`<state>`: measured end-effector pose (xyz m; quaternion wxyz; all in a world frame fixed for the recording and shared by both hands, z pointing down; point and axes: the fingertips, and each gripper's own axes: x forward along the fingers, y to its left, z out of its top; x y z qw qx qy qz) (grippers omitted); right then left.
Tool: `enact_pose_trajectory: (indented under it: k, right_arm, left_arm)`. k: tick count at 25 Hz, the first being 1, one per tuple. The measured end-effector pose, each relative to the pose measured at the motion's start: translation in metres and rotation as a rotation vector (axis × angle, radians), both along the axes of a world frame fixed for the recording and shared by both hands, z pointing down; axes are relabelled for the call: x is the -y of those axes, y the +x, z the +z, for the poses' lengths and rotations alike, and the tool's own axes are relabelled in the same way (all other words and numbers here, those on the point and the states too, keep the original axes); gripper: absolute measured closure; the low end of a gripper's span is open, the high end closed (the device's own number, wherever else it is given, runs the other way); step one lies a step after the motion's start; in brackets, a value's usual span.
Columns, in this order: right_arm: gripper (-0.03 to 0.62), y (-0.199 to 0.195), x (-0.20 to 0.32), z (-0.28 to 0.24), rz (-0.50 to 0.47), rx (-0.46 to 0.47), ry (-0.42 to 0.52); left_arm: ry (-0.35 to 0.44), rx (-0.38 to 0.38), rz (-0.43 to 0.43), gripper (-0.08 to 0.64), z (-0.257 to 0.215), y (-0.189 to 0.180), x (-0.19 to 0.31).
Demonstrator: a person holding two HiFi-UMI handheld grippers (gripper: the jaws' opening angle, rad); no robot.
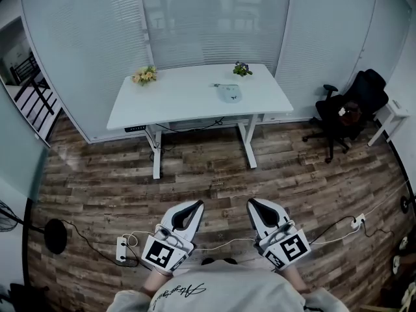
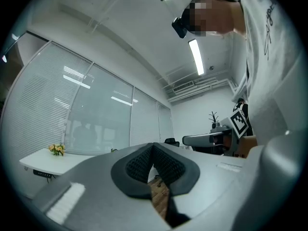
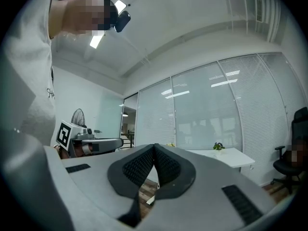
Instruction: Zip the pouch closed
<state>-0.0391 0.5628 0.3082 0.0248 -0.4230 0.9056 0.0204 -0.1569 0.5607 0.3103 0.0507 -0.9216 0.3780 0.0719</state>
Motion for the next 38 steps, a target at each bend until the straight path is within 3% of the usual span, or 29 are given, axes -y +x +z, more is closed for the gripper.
enact_pose_trajectory:
  k: [11, 19, 29, 38]
  right_arm:
    - [0.589, -0.036, -0.004, 0.018, 0.044, 0.011, -0.021]
    - [0.590, -0.022, 0.000, 0.027, 0.111, 0.011, -0.069]
    - [0.590, -0.030, 0.036, 0.026, 0.052, 0.015, -0.044]
    - [0.590, 0.004, 0.096, 0.022, 0.067, 0.045, -0.026]
  left_arm:
    - [-0.019, -0.004, 0.058, 0.561, 0.016, -0.033, 0.003]
    - [-0.040, 0.009, 0.142, 0.561, 0.026, -0.016, 0.011]
    - [-0.031, 0.008, 0.082, 0.560, 0.025, -0.023, 0.043]
    - [-0.012, 0.041, 0.091, 0.560, 0.018, 0.006, 0.097]
